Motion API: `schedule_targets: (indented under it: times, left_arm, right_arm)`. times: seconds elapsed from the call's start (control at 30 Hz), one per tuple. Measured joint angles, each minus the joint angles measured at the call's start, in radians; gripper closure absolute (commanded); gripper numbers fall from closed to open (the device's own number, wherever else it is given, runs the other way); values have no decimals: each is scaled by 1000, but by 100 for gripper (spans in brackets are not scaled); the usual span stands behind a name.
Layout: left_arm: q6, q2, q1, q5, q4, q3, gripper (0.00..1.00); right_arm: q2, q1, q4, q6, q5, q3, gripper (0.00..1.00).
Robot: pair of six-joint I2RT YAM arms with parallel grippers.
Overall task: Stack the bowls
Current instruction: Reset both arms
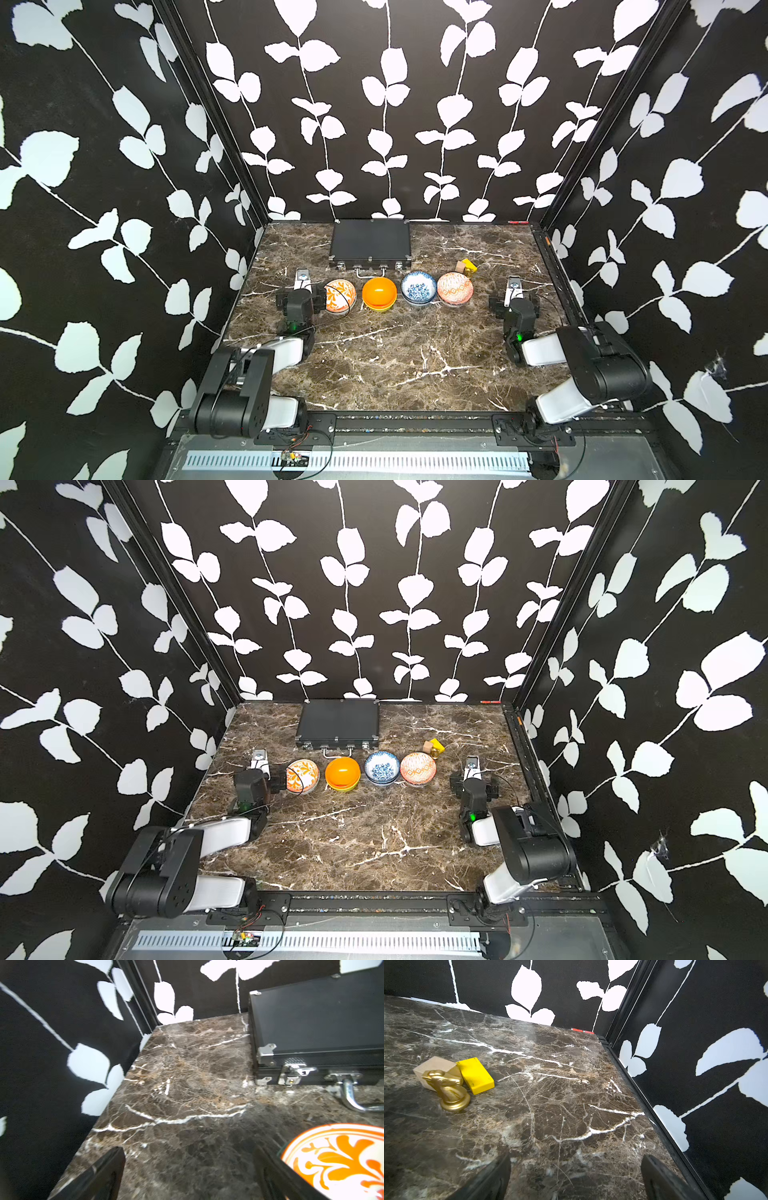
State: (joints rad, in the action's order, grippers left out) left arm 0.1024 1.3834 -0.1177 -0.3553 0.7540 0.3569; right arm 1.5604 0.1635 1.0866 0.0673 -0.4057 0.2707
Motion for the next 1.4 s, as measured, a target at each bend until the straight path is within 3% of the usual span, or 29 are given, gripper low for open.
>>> schedule_targets:
  times: [0.17,0.37,1.4]
  left_arm:
    - [-1,132,6,40,122,9,1]
    - [15,185,7,109,218,4,1]
    - [29,185,7,156,217,7,1]
  right_arm:
    - [0,0,0,0,0,0,1]
    - [0,0,0,0,0,0,1]
    - [0,0,0,0,0,0,1]
